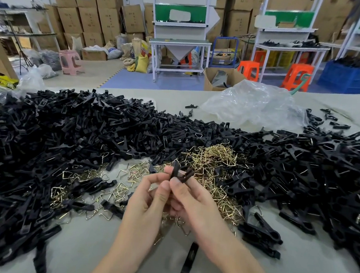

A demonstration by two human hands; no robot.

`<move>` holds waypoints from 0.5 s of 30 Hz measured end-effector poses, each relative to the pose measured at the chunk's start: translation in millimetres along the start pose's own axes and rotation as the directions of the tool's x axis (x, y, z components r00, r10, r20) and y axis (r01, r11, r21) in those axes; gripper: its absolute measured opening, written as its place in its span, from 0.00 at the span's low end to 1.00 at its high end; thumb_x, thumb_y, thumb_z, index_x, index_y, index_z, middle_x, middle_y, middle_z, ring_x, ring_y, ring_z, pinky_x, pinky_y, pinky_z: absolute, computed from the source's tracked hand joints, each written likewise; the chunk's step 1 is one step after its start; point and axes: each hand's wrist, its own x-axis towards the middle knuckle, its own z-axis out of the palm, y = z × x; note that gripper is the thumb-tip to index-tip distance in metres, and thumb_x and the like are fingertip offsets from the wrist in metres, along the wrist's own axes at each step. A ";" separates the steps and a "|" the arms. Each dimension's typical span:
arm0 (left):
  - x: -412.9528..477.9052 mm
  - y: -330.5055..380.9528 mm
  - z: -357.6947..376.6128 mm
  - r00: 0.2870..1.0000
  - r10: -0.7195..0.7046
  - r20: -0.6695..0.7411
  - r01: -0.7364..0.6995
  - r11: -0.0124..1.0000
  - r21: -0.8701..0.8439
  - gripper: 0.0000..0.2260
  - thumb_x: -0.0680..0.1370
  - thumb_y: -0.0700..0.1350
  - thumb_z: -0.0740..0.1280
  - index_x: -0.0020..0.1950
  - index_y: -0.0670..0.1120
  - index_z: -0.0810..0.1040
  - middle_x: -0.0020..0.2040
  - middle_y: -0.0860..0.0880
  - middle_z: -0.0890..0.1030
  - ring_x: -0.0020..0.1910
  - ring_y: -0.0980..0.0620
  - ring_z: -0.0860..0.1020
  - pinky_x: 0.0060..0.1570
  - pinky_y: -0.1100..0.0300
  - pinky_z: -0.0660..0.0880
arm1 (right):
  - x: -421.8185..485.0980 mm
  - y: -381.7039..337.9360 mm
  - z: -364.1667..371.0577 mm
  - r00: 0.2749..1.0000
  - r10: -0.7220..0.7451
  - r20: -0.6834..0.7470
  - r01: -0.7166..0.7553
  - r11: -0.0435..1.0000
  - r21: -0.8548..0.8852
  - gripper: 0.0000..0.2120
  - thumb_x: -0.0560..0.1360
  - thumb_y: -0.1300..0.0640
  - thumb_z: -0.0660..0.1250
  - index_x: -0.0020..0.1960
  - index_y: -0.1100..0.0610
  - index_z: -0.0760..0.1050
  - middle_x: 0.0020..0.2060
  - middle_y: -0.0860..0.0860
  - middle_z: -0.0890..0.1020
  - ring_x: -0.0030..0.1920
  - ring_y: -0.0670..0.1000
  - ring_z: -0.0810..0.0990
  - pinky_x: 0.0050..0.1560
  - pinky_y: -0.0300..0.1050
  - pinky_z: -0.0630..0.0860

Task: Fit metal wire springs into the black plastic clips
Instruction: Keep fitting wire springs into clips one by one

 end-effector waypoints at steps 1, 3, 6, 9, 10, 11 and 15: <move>-0.6 -0.3 -1.9 1.000 0.005 0.004 -0.005 1.000 0.020 0.09 0.77 0.53 0.64 0.53 0.53 0.81 0.38 0.45 0.84 0.37 0.48 0.82 0.36 0.61 0.79 | -1.5 -0.3 -2.6 0.999 -0.048 0.014 0.049 0.996 -0.072 0.13 0.77 0.45 0.68 0.59 0.45 0.83 0.36 0.42 0.80 0.37 0.44 0.76 0.40 0.39 0.77; -2.5 -0.9 -6.2 1.000 0.019 0.023 -0.022 0.993 0.119 0.09 0.78 0.57 0.62 0.54 0.59 0.79 0.39 0.45 0.84 0.37 0.49 0.82 0.34 0.62 0.78 | -4.0 -4.3 -7.1 0.994 -0.111 -0.002 0.109 0.979 -0.170 0.11 0.77 0.47 0.68 0.58 0.44 0.83 0.41 0.43 0.85 0.40 0.46 0.83 0.43 0.41 0.82; -2.0 -2.3 -18.2 0.995 0.101 -0.007 -0.090 0.917 0.387 0.08 0.79 0.62 0.57 0.55 0.68 0.73 0.42 0.52 0.85 0.39 0.54 0.82 0.38 0.63 0.77 | 1.5 -26.3 -24.7 0.963 -0.215 -0.164 0.204 0.976 -0.082 0.10 0.77 0.50 0.70 0.57 0.46 0.84 0.52 0.53 0.87 0.50 0.53 0.86 0.51 0.43 0.83; -0.2 -2.1 -30.8 0.986 0.162 -0.038 -0.108 0.798 0.594 0.08 0.81 0.62 0.53 0.58 0.70 0.69 0.45 0.62 0.83 0.38 0.60 0.81 0.38 0.68 0.74 | 9.1 -68.2 -65.4 0.881 -0.302 -0.365 0.407 0.877 0.256 0.16 0.78 0.54 0.70 0.63 0.59 0.77 0.59 0.58 0.84 0.57 0.54 0.85 0.54 0.42 0.82; 0.8 -4.0 -35.3 0.984 0.170 -0.044 -0.102 0.761 0.640 0.09 0.81 0.62 0.53 0.59 0.69 0.68 0.45 0.63 0.82 0.35 0.60 0.79 0.35 0.66 0.73 | 10.1 -76.7 -75.6 0.854 -0.284 -0.435 0.449 0.825 0.343 0.23 0.76 0.52 0.72 0.67 0.59 0.74 0.61 0.59 0.83 0.60 0.54 0.84 0.56 0.42 0.81; 2.7 -6.3 -39.0 0.984 0.169 -0.055 -0.089 0.734 0.674 0.09 0.82 0.61 0.53 0.60 0.68 0.68 0.44 0.62 0.82 0.32 0.60 0.76 0.32 0.65 0.71 | 10.3 -78.2 -83.4 0.842 -0.249 -0.480 0.459 0.798 0.392 0.30 0.73 0.49 0.72 0.71 0.59 0.69 0.62 0.60 0.83 0.61 0.54 0.83 0.56 0.42 0.81; 13.8 -10.8 -49.3 0.960 0.246 -0.134 -0.038 0.586 0.809 0.10 0.82 0.52 0.57 0.61 0.53 0.73 0.47 0.62 0.77 0.43 0.63 0.71 0.49 0.58 0.71 | 15.8 -46.9 -68.8 0.906 -0.168 -0.389 0.237 0.962 0.136 0.24 0.79 0.48 0.67 0.72 0.54 0.69 0.55 0.56 0.86 0.57 0.55 0.85 0.54 0.44 0.82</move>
